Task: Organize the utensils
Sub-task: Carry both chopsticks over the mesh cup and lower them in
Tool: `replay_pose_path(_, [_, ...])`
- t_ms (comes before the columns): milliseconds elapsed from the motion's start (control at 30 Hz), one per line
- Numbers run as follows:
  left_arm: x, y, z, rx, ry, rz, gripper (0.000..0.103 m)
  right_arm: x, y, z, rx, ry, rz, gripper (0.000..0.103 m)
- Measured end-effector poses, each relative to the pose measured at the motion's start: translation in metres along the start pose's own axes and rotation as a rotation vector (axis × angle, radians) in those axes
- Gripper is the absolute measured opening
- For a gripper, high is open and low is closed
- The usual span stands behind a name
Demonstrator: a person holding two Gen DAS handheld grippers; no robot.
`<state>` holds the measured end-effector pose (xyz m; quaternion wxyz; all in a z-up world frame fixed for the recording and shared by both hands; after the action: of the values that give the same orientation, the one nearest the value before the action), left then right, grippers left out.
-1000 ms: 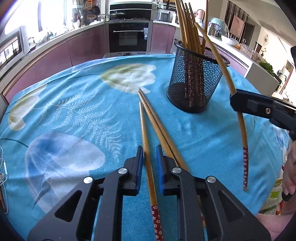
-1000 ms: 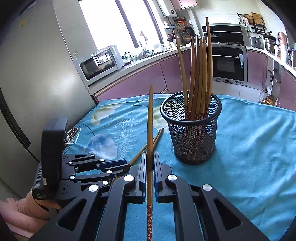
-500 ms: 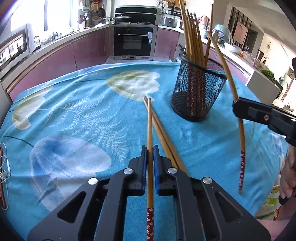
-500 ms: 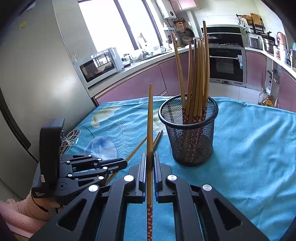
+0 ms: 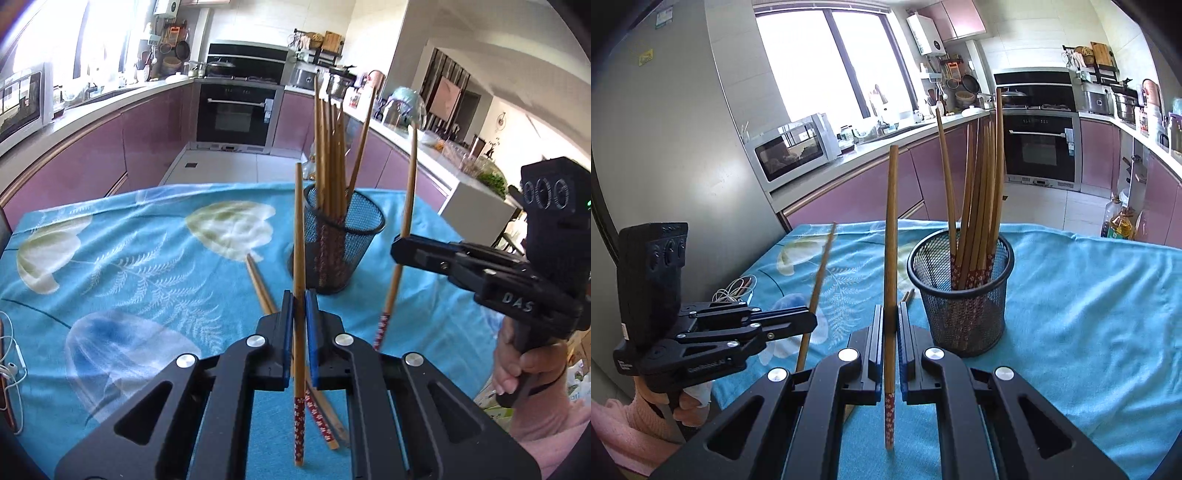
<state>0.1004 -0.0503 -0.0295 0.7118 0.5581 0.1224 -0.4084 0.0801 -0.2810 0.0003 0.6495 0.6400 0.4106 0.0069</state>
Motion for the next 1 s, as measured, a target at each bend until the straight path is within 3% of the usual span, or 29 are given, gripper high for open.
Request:
replay_pose_path(333, [-0.025, 0.032, 0.016, -0.003, -0.103, 0.078, 0.007, -0.018, 0.026, 0.007, -0.017, -0.022, 0.071, 0.006])
replay_pose_path(1000, [-0.042, 0.118, 0.061, 0.048, -0.151, 0.239, 0.007, -0.053, 0.091, 0.036, -0.056, -0.109, 0.23, 0.006])
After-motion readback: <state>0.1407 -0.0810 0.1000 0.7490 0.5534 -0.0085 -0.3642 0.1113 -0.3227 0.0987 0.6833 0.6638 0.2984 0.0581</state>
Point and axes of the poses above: each gripper's, at about its wrist camera, not at the fingertips, and x roughly the way its jaws point, z to its right, y to its top, the point moved 2 cm from there along x, roughly the way its jaws point, and after that the axes turned 10 degrees about -x, right-handed, at the moved point
